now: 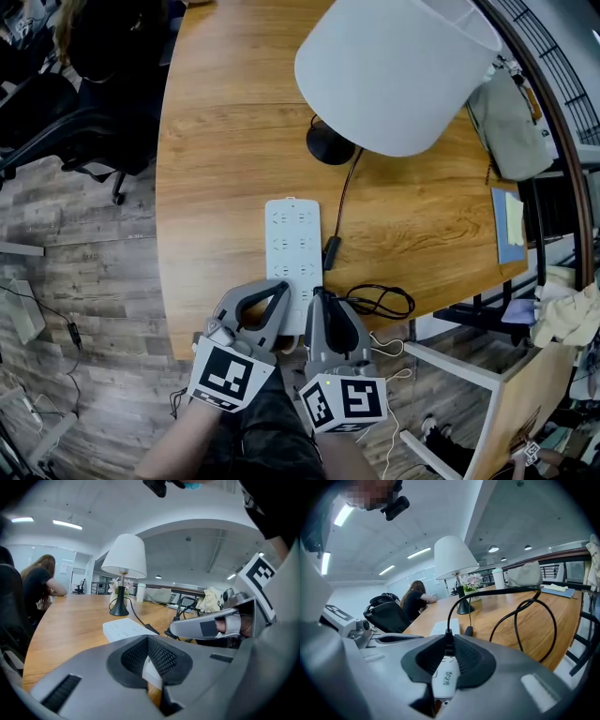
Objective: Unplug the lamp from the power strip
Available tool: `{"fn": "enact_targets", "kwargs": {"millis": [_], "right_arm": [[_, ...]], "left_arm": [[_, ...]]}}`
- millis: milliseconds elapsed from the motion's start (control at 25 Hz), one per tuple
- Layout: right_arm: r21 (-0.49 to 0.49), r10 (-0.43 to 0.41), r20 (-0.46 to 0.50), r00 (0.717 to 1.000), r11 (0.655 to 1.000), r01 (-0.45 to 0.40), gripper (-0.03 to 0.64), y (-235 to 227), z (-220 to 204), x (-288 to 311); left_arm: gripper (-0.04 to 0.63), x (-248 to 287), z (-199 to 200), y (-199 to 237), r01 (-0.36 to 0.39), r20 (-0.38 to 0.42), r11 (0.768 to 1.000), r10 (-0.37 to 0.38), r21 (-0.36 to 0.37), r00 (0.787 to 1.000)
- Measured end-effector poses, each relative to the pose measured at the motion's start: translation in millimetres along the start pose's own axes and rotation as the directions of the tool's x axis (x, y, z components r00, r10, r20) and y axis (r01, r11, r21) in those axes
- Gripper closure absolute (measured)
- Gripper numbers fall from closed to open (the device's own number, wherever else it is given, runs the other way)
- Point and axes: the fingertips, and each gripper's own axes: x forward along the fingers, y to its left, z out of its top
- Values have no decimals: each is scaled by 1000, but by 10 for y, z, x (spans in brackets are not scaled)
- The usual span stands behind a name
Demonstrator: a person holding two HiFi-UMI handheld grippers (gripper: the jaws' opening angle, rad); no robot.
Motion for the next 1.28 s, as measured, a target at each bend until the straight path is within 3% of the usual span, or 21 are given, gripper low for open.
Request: {"fn": "enact_targets", "kwargs": {"millis": [320,720,1280], "right_arm": [[32,-38,-28,999,999,39,548,-182,14,-30],[37,-70,-78,995,997,73,548,-304,-31,-29],[41,-86,-44,995,995,88,534,-333,34,-66]], "left_arm": [[598,-95,190,40,-25,73,1000,25,-4,997],[598,-111,165,-3,-25,75,1000,26,-17,997],[600,-137,214,-19,-29,84,1000,29,-7,996]]}}
